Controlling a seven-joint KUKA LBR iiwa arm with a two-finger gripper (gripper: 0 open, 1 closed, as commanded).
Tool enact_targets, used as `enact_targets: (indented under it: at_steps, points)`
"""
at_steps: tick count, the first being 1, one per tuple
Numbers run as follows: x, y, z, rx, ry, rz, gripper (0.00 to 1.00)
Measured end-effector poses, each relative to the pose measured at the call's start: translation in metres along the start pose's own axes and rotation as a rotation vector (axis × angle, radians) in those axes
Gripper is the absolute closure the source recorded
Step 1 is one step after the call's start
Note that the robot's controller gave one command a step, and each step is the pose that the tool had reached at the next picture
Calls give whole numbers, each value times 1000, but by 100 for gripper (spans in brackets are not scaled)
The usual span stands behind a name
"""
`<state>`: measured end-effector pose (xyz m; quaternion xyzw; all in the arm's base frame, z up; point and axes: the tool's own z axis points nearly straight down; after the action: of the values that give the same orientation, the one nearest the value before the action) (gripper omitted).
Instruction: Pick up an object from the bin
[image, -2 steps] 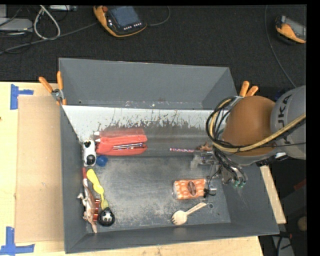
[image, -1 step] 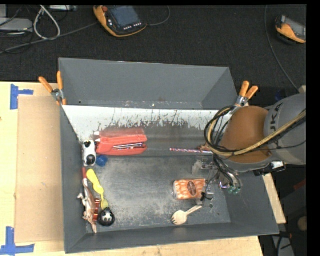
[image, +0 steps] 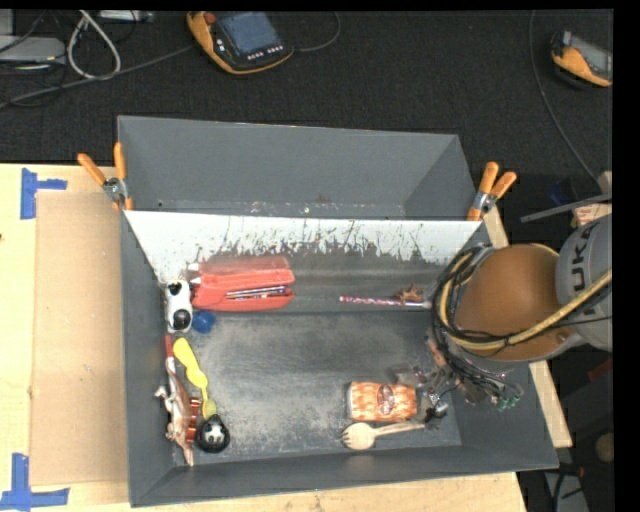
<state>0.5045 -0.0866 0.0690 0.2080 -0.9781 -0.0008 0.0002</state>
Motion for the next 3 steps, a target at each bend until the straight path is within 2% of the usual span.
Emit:
enact_targets:
  at_steps: [1, 2, 3]
  points:
    - [0, 0, 0, 0, 0, 1, 100]
    - [6, 35, -3, -1, 2, -74, 100]
    - [-2, 44, 0, -2, 0, -99, 100]
